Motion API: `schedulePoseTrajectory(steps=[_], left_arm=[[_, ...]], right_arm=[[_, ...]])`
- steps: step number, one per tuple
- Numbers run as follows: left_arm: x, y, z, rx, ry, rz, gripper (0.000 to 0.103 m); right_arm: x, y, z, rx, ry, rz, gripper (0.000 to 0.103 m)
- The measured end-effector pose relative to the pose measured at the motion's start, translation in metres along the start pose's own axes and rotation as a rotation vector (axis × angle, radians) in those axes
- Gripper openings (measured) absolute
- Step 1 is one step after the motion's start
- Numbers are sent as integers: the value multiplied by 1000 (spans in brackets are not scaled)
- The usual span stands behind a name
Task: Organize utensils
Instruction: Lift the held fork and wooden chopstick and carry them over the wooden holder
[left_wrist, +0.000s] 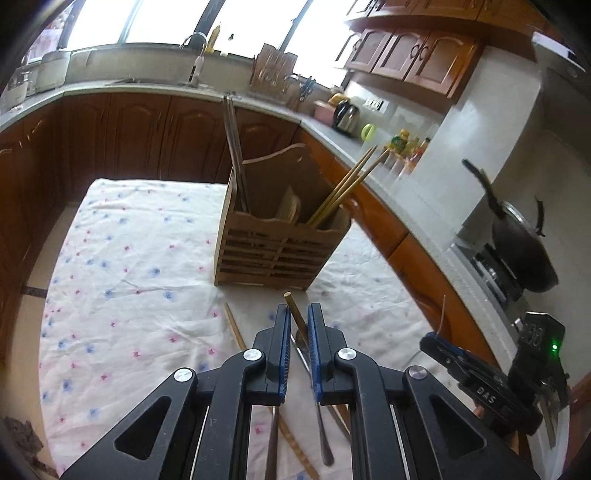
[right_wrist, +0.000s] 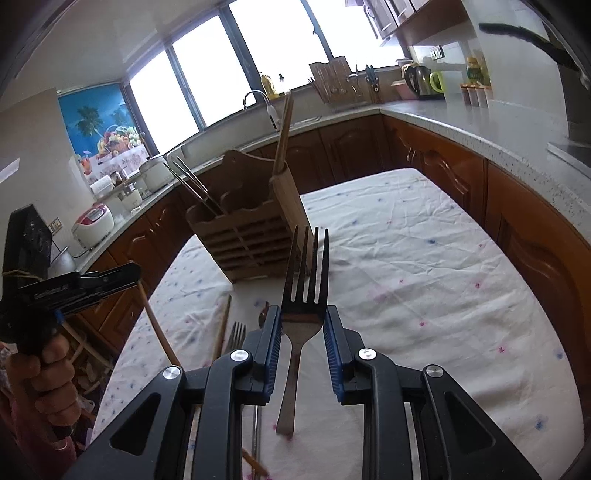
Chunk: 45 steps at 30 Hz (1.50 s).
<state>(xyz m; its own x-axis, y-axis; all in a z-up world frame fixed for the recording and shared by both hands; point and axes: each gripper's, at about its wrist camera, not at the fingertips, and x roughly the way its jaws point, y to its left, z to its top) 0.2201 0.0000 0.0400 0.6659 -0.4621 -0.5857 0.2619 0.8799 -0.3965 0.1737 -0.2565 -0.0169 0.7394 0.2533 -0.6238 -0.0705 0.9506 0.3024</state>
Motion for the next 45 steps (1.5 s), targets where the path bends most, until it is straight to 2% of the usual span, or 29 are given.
schedulePoseTrajectory(steps=[10,23,45], left_arm=[[-53,1,-1,26,-73,-31,5],[-103,1,0,70,-171,-9,3],[-126,15,12,75,-258,16,3]], right_arm=[[-20,14,8,-17,-53,27,23],[-29,26,17,-20,-94,66,23],[-28,39,47,-41,-165,95,23]])
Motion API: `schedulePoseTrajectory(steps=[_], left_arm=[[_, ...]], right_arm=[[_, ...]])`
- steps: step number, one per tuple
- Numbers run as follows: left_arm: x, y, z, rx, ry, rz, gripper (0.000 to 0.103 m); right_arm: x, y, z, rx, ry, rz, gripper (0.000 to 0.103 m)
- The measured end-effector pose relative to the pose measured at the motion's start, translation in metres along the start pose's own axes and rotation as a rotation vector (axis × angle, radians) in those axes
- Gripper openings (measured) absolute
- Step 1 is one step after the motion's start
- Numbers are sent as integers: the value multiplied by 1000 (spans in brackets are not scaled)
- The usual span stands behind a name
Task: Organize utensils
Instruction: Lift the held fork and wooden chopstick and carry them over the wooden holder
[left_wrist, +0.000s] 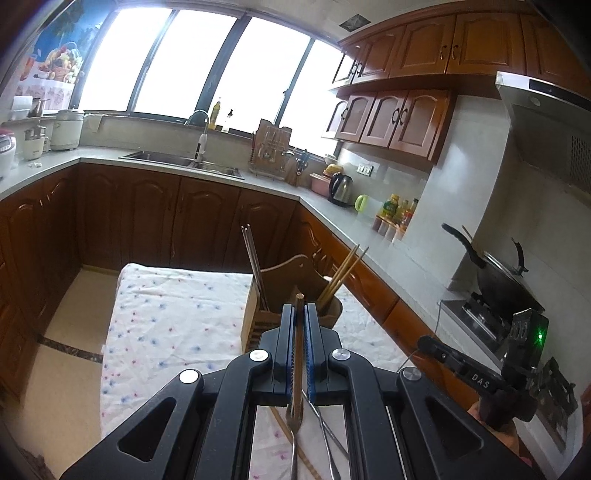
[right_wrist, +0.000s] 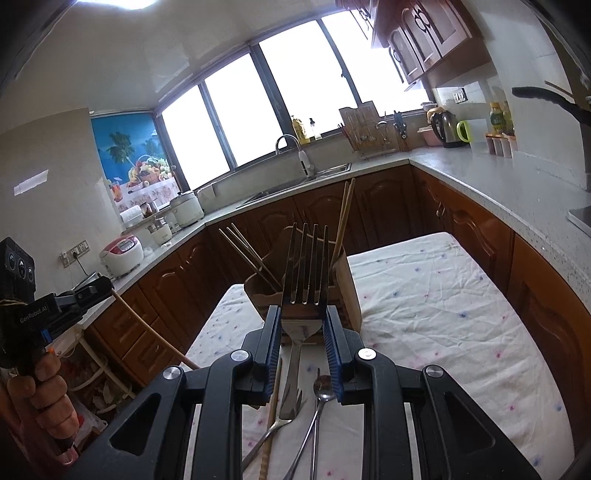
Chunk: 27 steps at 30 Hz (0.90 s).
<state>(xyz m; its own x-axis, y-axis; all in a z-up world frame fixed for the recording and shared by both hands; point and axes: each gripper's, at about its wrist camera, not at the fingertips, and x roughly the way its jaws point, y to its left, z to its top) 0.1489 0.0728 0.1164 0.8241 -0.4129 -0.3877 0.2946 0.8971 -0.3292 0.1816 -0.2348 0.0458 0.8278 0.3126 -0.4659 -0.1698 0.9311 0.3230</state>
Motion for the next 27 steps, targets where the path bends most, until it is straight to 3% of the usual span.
schedulePoseTrajectory(steps=[17,27], left_arm=[[8,11,28,7,-92,5,3],[29,21,54,-1,-170,15,3]], right_arm=[[18,-1,25,-2,-55,-3,23],[46,-5,59,12,-125,-23,23]])
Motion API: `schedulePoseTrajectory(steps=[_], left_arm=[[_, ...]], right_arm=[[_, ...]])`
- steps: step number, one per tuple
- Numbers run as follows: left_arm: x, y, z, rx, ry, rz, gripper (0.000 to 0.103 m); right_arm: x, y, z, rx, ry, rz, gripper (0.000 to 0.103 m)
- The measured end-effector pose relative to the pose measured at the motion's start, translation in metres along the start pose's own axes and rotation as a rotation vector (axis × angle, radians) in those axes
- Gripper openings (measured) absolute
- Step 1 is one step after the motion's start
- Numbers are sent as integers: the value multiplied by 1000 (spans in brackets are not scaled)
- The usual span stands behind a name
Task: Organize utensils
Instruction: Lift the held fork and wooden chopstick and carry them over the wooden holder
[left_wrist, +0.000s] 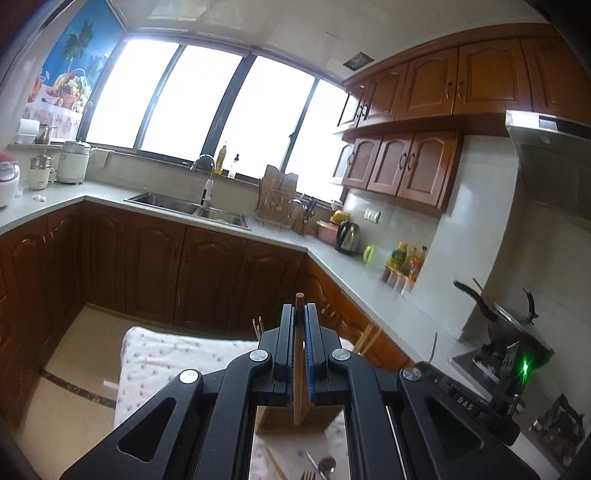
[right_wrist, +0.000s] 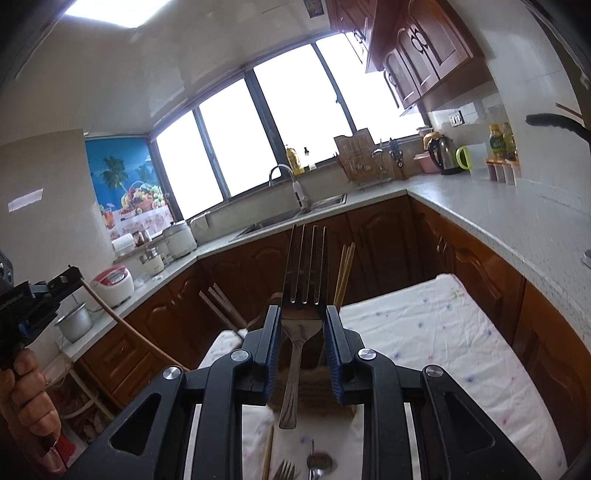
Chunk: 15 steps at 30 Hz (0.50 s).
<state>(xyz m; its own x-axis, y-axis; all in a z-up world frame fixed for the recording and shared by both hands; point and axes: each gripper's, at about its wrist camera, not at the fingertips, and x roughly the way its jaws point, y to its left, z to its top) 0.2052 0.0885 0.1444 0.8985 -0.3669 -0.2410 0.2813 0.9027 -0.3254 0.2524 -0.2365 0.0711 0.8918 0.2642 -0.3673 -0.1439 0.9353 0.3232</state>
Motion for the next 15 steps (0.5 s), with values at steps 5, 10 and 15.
schedulePoseTrajectory(steps=[5,10,15], left_arm=[[21,5,5,-11,-26,11,3],[46,11,0,-23,-31,33,3],[76,26,-11,-57,-16,53,3]], right_arm=[[22,-2,11,5,-21,-5,23],[40,-6,15,3,-43,-21,23],[56,-13,9,8,-48,-49,23]])
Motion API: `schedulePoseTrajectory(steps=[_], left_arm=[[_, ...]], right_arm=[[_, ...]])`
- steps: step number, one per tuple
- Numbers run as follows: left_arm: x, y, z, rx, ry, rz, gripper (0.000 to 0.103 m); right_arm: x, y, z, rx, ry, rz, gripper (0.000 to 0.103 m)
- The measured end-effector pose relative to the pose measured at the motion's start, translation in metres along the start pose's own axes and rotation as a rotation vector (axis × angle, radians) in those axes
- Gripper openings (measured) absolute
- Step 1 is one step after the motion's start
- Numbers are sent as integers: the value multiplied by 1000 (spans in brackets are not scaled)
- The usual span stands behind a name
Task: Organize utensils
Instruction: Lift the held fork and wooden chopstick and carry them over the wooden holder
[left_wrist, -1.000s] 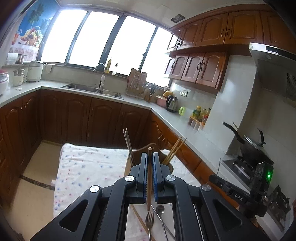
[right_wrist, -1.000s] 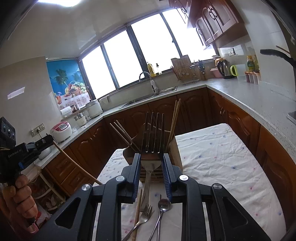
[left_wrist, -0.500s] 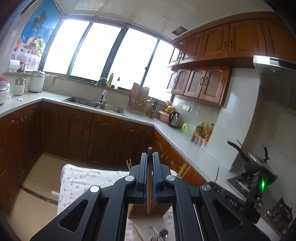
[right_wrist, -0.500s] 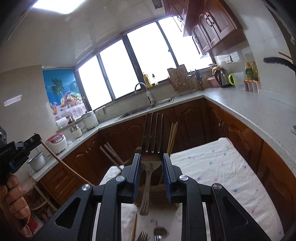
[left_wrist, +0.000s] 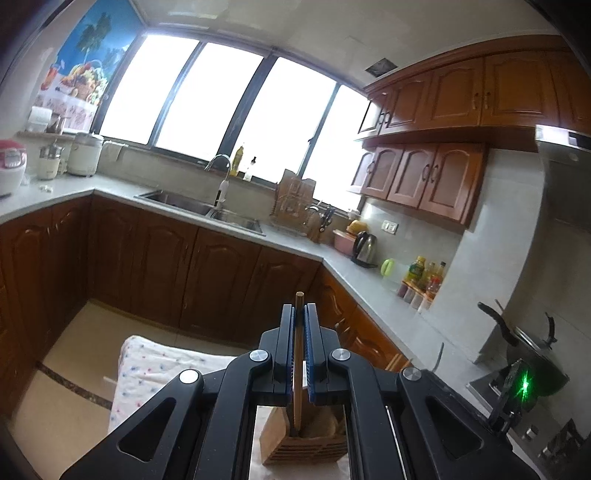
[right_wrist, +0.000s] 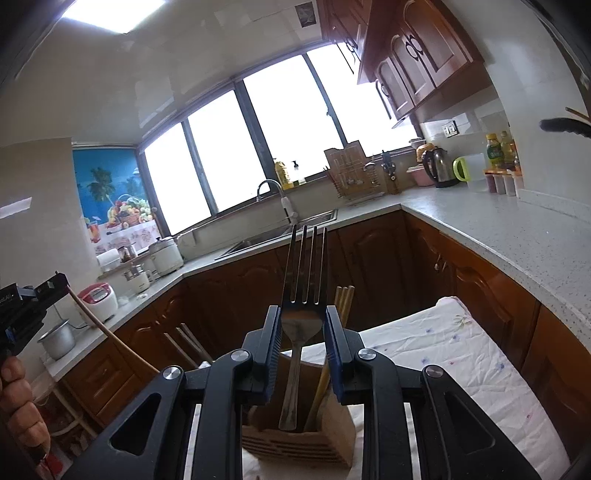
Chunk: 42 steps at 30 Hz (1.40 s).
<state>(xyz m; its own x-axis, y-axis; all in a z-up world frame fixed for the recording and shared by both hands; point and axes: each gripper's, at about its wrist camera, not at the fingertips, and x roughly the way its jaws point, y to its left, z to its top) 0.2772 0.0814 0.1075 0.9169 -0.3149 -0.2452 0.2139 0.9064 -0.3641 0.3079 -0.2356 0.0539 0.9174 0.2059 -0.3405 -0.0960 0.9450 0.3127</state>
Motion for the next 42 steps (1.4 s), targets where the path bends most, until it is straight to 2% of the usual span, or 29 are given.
schedulePoseTrajectory(steps=[7,12,19,22,42], left_arm=[[35,5,-16,-32,32,21,3],[62,0,-28,-17,97,19,3],[91,0,-27,19,187,18,4],[93,-1,-24,39,164,33,4],[93,0,-28,28,188,31,4]], right_arm=[[19,-8,-19,9,33,-30,23],[33,-8,-35,-2,93,-29,23],[44,-8,-44,-14,163,-13,23],[47,-8,-45,-23,188,-3,23],[54,-6,-51,-12,227,24,23]])
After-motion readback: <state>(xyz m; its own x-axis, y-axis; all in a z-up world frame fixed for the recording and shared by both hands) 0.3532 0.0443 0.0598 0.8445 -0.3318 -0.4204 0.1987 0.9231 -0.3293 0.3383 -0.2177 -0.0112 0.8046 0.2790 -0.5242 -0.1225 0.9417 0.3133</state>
